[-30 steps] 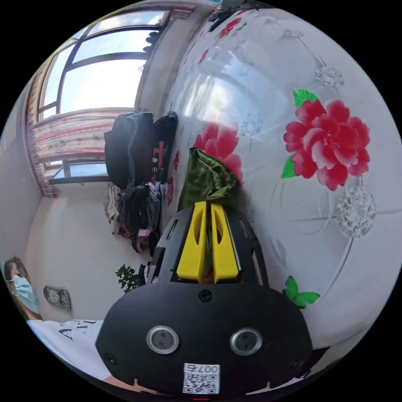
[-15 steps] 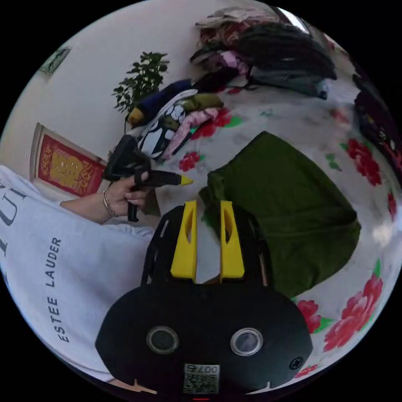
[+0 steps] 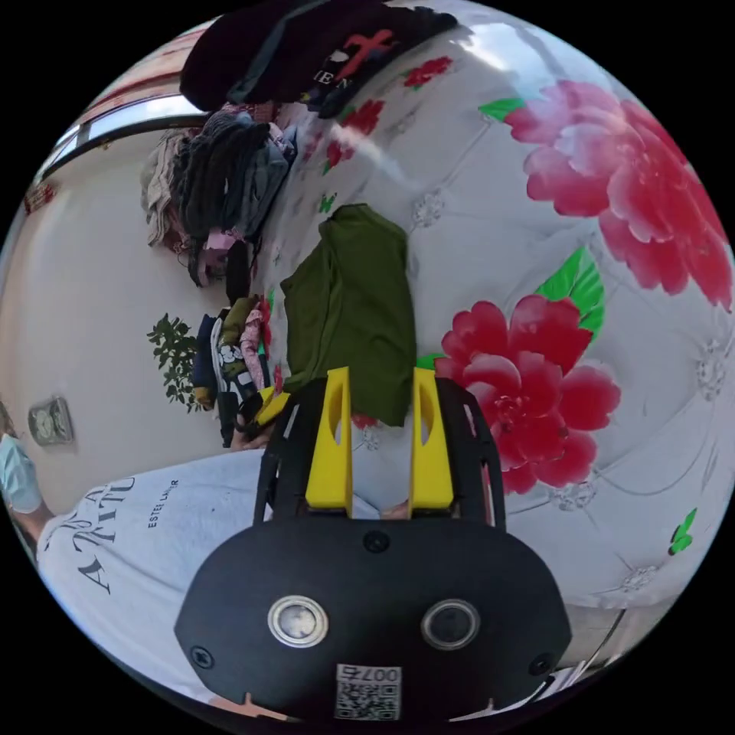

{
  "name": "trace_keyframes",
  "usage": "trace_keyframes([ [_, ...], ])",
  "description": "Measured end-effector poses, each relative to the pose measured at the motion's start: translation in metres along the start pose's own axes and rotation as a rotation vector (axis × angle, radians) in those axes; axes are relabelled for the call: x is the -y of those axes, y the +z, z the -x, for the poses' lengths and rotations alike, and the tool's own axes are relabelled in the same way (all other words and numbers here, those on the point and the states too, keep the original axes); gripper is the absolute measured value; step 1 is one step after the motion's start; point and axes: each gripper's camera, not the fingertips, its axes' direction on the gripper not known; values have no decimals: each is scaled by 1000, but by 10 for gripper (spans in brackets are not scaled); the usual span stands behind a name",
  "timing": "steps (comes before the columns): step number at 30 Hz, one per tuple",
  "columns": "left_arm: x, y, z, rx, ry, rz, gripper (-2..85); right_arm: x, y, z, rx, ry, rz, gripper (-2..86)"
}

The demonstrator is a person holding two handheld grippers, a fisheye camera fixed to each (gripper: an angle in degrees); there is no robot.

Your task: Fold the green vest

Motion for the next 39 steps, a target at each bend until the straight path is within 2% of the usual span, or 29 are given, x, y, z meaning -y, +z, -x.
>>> trace_keyframes([
  [5, 35, 27, -8, 49, 10, 101, 47, 17, 5, -4, 55, 14, 48, 42],
  [8, 55, 36, -15, -16, -16, 124, 39, 29, -11, 6, 158, -12, 58, 27],
  [12, 95, 22, -59, -117, 59, 37, 35, 71, -76, 44, 334, -75, -13, 12],
  [14, 126, 12, -88, -191, 115, -19, 32, 103, -117, 77, 346, -147, -51, 9],
  [17, 197, -7, -154, -308, 240, -95, 29, 161, -199, 150, 347, -324, -138, 7],
  [21, 290, -40, -286, -394, 509, -199, 28, 208, -330, 271, 334, -621, -338, 6],
  [24, 331, -58, -375, -376, 685, -273, 30, 223, -397, 328, 274, -751, -445, 7],
  [26, 351, -55, -409, -353, 726, -294, 32, 234, -422, 339, 232, -758, -496, 9],
  [29, 388, -24, -428, -322, 655, -270, 38, 268, -439, 319, 191, -663, -564, 16],
  [33, 430, 45, -400, -132, 474, -182, 64, 305, -429, 239, 112, -419, -610, 29],
  [37, 409, 80, -343, -35, 395, -158, 86, 272, -424, 162, 93, -402, -658, 40],
  [39, 384, 83, -323, -6, 405, -173, 89, 227, -422, 101, -45, -389, -694, 48],
])
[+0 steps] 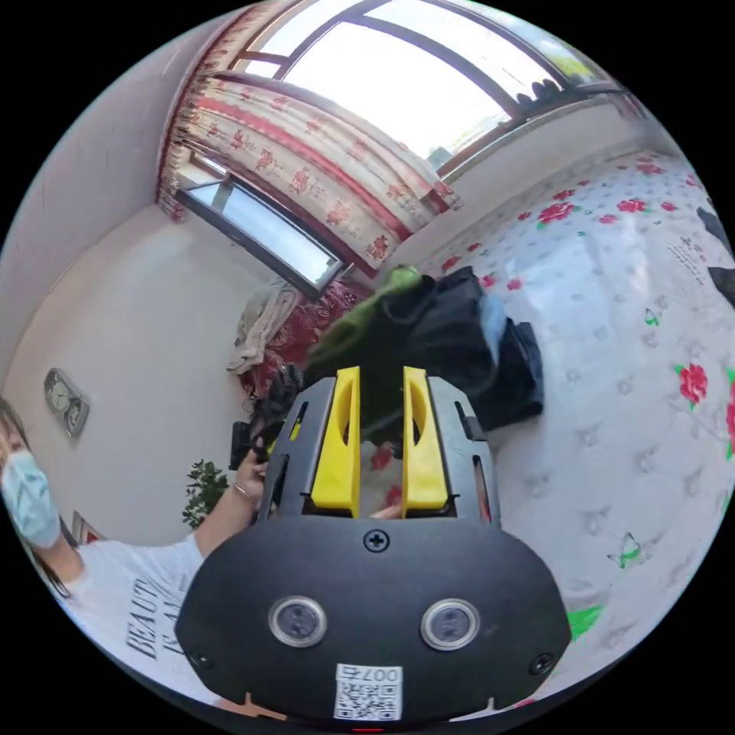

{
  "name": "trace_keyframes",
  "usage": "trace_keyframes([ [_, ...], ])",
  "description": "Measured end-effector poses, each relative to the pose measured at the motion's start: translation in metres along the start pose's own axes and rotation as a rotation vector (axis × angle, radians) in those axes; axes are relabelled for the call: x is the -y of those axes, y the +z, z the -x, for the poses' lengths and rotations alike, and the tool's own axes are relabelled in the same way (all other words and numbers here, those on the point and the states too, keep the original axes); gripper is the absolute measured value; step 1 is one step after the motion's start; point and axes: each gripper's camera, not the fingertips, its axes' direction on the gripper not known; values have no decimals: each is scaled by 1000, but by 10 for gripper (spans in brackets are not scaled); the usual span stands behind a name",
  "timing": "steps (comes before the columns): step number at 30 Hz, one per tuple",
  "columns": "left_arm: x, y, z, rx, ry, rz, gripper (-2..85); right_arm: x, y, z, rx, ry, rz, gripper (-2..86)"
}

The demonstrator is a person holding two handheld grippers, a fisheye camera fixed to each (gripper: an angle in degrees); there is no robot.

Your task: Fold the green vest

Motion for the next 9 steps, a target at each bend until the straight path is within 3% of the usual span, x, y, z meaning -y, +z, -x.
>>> trace_keyframes([
  [3, -67, -2, 13, 106, 2, -2, 89, -80, -46, -72, -292, 102, 50, 58],
  [6, -139, 13, 30, 232, -83, 127, 83, -150, -109, -150, -554, 288, 89, 71],
  [9, -205, 29, 32, 308, -157, 282, 80, -180, -187, -203, -703, 424, -13, 84],
])
